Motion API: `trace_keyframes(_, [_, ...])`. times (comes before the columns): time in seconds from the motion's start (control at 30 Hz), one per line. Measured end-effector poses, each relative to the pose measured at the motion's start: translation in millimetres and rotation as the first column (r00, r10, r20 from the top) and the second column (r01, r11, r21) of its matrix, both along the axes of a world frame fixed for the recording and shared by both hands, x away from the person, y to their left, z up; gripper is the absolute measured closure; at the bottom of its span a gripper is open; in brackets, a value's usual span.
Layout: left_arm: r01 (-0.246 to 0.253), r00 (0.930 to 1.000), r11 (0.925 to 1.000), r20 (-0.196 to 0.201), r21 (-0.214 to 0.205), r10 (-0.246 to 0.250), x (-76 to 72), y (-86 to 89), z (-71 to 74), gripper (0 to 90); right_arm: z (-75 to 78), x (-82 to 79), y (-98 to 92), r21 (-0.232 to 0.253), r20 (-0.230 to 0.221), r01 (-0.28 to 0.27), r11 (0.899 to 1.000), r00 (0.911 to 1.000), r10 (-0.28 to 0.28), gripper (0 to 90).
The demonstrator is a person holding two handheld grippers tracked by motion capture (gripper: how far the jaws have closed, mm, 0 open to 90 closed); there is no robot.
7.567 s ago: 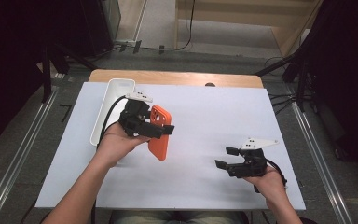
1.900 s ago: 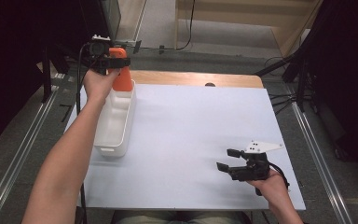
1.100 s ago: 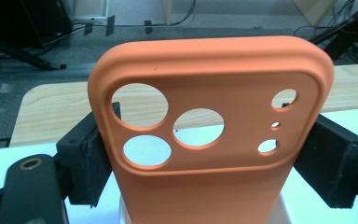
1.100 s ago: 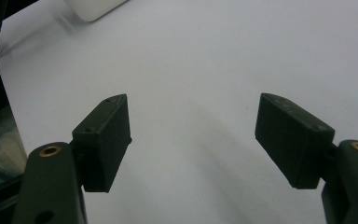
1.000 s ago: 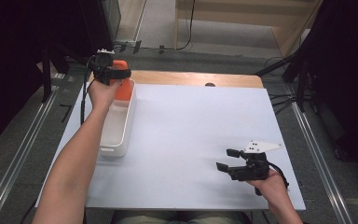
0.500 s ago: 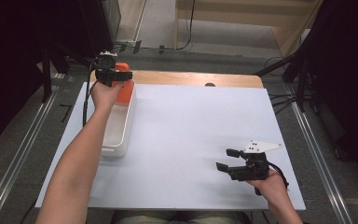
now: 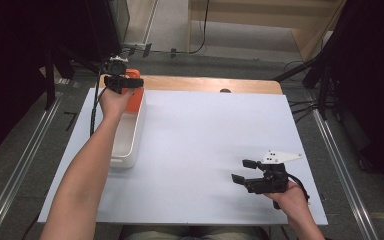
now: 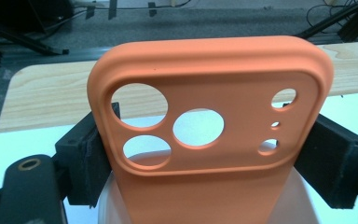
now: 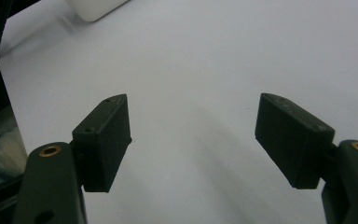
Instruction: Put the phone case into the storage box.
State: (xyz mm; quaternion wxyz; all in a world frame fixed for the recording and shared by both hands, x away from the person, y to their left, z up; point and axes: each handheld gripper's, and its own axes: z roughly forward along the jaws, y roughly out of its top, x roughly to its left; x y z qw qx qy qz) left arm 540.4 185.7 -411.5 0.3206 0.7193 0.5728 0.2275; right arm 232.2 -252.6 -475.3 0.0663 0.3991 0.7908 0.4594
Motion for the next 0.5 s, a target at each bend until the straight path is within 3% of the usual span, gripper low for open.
trace_keyframes(0.1, [-0.002, 1.0000, 0.9999, -0.007, -0.011, 0.002, 0.7, 0.5, -0.7, 13.9, 0.1, -0.1, 0.5, 0.000, -0.002, -0.002, 1.000, 1.0000, 0.002, 25.5])
trace_keyframes(0.27, [-0.002, 1.0000, 0.9999, 0.009, 0.011, 0.002, 0.5, -2.2, -1.4, 12.2, 0.1, -0.1, 0.6, -0.001, -0.001, -0.004, 1.000, 1.0000, 0.004, 25.5])
trace_keyframes(0.5, [-0.002, 0.9995, 0.9999, 0.031, 0.011, 0.002, 0.7, -2.7, -0.7, 9.8, -0.3, 0.2, 0.7, -0.001, 0.005, -0.008, 1.000, 1.0000, 0.008, 25.5])
